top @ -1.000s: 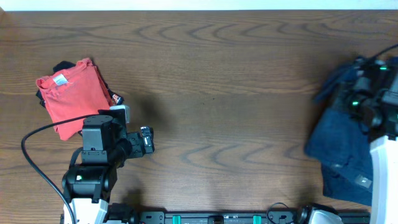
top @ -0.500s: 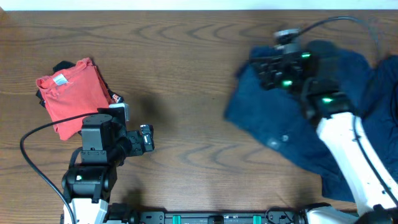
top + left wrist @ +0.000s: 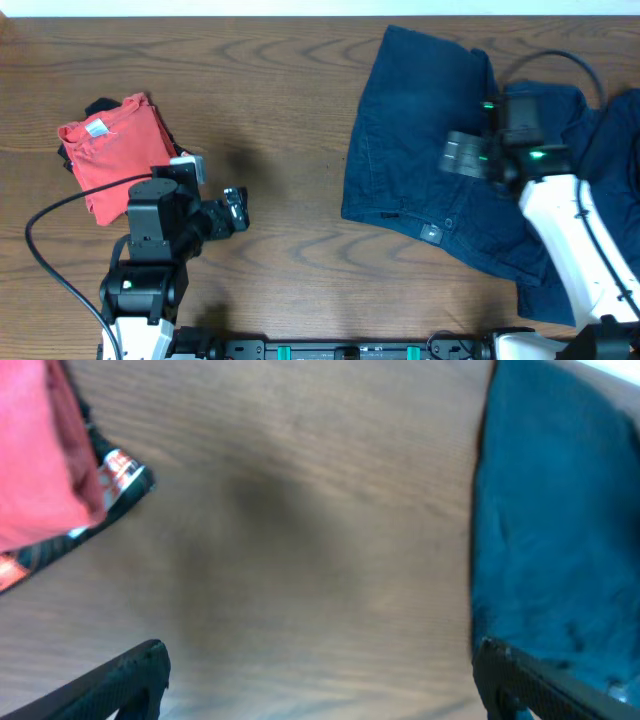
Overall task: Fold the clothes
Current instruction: 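Drag the navy shorts leftward toward the table center with the right gripper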
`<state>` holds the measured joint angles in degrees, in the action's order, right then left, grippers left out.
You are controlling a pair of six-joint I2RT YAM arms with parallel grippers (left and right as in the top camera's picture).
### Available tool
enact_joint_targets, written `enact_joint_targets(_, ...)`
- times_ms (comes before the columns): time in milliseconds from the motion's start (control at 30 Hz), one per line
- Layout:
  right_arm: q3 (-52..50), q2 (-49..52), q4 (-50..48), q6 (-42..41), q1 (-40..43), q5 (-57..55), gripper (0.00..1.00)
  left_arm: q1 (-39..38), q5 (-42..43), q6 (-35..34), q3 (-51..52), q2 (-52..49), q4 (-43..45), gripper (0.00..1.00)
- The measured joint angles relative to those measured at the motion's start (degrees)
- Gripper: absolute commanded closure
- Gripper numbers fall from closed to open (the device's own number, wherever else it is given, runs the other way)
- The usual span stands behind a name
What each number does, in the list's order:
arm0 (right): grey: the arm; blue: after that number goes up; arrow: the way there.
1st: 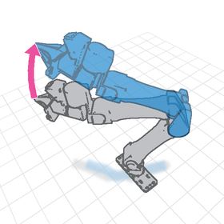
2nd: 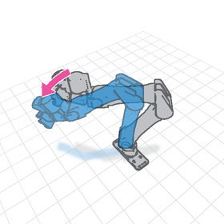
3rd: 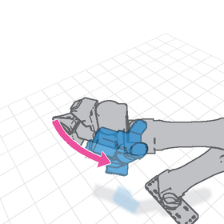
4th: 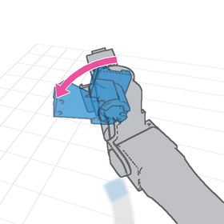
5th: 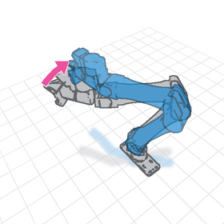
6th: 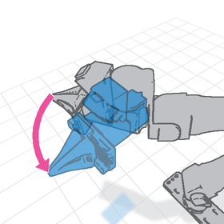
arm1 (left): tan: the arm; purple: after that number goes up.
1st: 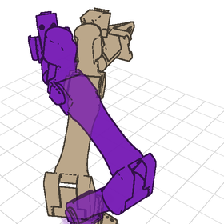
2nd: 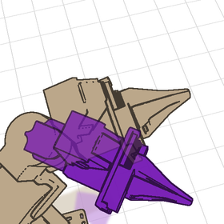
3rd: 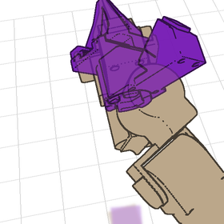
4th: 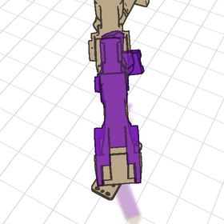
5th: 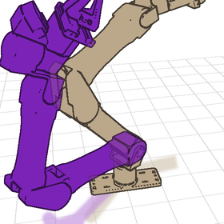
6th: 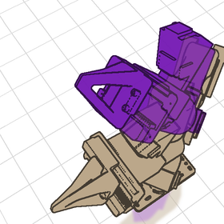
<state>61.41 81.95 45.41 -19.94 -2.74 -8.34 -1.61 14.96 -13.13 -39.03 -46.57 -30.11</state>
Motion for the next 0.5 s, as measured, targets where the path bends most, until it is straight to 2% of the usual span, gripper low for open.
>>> enact_joint_targets(267,0.0,-0.1,9.0,-1.6,13.8,-5.8,0.01,-1.6,7.3,-11.0,-0.1,-13.0,9.0,0.02)
enact_joint_targets(500,0.0,-0.3,10.0,-2.0,18.3,-5.1,0.01,-11.1,12.1,-16.7,-0.2,-31.1,20.5,0.02)
